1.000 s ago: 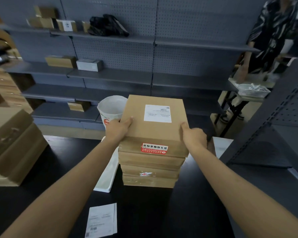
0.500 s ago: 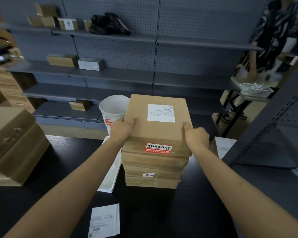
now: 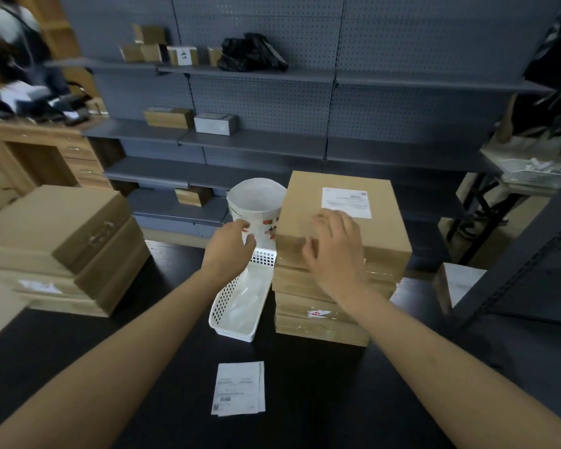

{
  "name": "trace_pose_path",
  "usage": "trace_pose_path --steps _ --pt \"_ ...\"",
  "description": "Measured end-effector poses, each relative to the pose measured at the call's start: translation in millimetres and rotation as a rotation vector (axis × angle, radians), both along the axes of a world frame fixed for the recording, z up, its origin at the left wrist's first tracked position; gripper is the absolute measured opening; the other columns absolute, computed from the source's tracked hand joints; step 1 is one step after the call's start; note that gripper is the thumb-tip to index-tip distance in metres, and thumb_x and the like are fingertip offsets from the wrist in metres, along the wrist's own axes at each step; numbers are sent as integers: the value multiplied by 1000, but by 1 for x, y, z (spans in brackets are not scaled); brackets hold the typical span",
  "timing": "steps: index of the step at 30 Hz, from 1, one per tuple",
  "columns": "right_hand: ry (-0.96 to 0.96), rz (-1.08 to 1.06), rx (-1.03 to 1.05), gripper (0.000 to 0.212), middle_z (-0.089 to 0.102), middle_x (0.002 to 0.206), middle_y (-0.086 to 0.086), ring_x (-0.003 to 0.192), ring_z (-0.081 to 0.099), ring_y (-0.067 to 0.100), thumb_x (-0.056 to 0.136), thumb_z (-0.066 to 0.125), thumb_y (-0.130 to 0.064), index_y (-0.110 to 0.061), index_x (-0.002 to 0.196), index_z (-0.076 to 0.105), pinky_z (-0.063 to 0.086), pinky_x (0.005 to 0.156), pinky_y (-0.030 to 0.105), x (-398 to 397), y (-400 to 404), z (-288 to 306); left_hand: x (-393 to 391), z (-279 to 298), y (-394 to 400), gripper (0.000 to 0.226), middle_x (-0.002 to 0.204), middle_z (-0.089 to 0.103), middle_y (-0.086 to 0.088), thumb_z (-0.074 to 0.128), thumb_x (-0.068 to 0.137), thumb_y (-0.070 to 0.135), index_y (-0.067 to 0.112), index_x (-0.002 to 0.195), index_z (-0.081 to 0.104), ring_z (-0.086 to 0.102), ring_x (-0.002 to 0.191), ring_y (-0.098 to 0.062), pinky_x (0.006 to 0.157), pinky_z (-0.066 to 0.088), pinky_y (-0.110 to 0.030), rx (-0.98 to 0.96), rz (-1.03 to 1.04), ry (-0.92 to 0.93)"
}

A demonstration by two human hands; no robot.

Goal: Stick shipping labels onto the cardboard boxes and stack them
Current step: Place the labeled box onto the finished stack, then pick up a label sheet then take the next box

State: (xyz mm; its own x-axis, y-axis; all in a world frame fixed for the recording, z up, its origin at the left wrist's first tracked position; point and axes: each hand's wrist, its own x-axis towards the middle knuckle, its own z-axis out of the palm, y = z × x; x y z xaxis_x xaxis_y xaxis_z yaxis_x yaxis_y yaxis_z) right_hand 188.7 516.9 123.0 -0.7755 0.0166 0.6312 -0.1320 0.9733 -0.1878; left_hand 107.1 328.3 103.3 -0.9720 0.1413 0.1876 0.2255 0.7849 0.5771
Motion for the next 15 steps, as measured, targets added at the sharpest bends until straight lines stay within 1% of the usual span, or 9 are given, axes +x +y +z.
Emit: trace_pose_path --steps 3,5,7,9,12,15 --pt "-32 159 120 28 65 111 10 106 59 27 82 64 -15 -6 109 67 47 95 39 10 -48 -20 14 -14 -32 34 122 63 -6 49 94 26 15 126 56 60 106 -22 89 51 -38 -151 -51 73" --pt "-45 241 95 25 67 105 8 99 62 26 78 69 -9 -6 102 69 52 88 36 17 -75 -43 23 -28 -55 29 115 65 -4 49 93 25 16 118 60 61 99 -21 86 51 -38 -219 -89 76" --pt "-124 244 44 25 68 103 5 99 63 22 76 72 -7 -9 101 71 53 86 32 27 -97 -69 31 -48 -80 28 112 65 -4 49 91 24 16 115 61 60 97 -21 85 51 -39 -270 -129 34" --pt "-284 183 22 29 64 114 2 109 57 19 83 66 -13 -12 111 67 46 94 30 35 -115 -98 39 -72 -105 30 113 64 -4 48 91 23 16 117 60 59 98 -23 85 49 -39 -342 -179 -31" --pt "-545 64 9 42 49 138 1 130 38 17 92 51 -24 -14 134 51 30 109 31 48 -134 -143 50 -111 -138 32 117 61 -5 46 92 23 15 121 56 56 103 -25 88 44 -38 -431 -262 -126" --pt "-749 -66 -12 54 34 150 1 139 25 18 95 47 -30 -15 145 36 22 114 33 63 -146 -175 62 -144 -155 36 123 57 -5 44 94 26 16 127 51 52 109 -24 92 40 -35 -460 -333 -232"
